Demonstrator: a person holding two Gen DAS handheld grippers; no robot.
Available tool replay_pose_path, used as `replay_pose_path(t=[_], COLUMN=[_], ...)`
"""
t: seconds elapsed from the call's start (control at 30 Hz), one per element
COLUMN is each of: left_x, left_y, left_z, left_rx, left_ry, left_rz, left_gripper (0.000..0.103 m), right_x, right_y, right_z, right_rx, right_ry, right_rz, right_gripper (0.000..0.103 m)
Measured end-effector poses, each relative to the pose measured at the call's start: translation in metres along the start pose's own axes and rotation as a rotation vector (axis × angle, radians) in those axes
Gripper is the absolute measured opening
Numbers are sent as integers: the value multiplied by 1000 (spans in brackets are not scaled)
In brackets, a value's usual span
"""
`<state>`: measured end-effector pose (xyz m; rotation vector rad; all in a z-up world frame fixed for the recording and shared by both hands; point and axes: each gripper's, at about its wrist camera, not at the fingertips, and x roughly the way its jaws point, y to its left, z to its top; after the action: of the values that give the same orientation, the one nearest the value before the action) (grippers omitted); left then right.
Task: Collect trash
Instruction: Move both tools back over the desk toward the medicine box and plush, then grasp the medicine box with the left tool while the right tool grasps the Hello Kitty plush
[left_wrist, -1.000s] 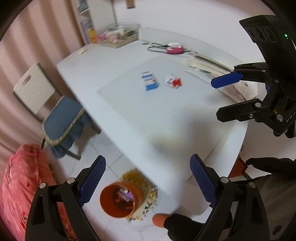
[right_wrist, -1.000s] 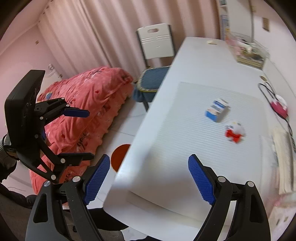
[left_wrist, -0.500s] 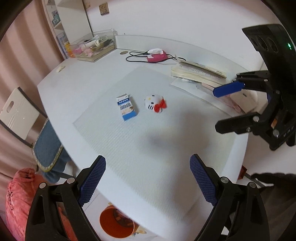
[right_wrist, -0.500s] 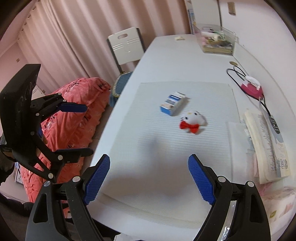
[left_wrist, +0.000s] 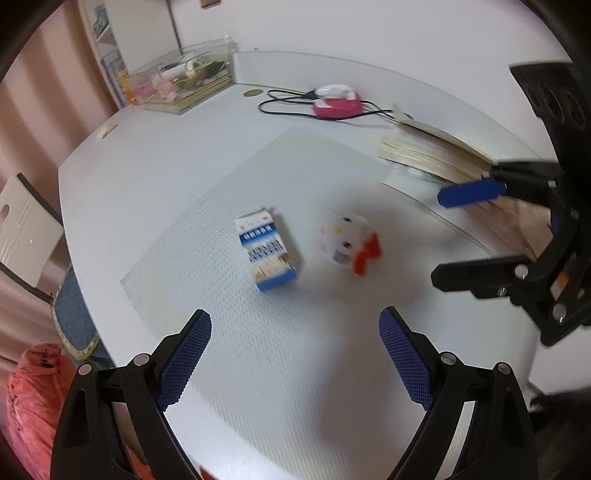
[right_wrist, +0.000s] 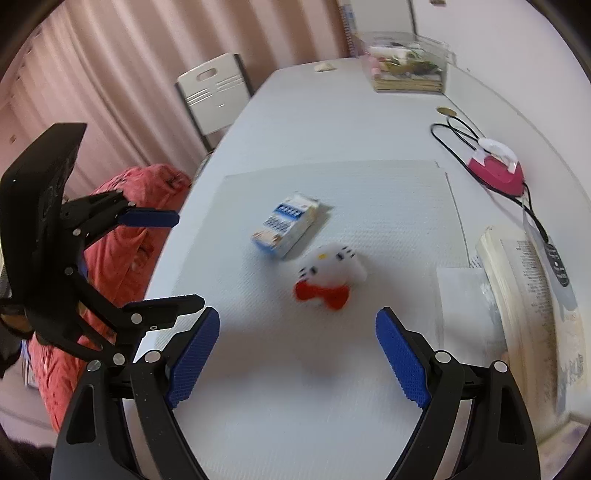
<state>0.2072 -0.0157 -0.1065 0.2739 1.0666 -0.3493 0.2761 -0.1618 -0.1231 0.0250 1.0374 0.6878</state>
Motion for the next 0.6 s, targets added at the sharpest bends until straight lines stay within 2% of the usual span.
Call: replay_pose_path(t=[0.13, 0.3, 0.57, 0.6], left_x=[28, 52, 74, 76], left_y=[11, 18, 25, 25], left_z=[11, 14, 16, 16], left_rx=[-32, -10, 4, 8], left_ry=[7, 7, 6, 5], left_rz=[-10, 9, 13, 12], left_gripper=[91, 91, 91, 91], right_x=[28, 58, 84, 86], right_y=[-9, -18, -24, -25], right_z=[7, 15, 21, 21], right_rx=[13, -7, -18, -22], right_ry=[22, 45, 73, 78], right_rz=[-14, -43, -51, -51], right_gripper=[85, 85, 85, 83])
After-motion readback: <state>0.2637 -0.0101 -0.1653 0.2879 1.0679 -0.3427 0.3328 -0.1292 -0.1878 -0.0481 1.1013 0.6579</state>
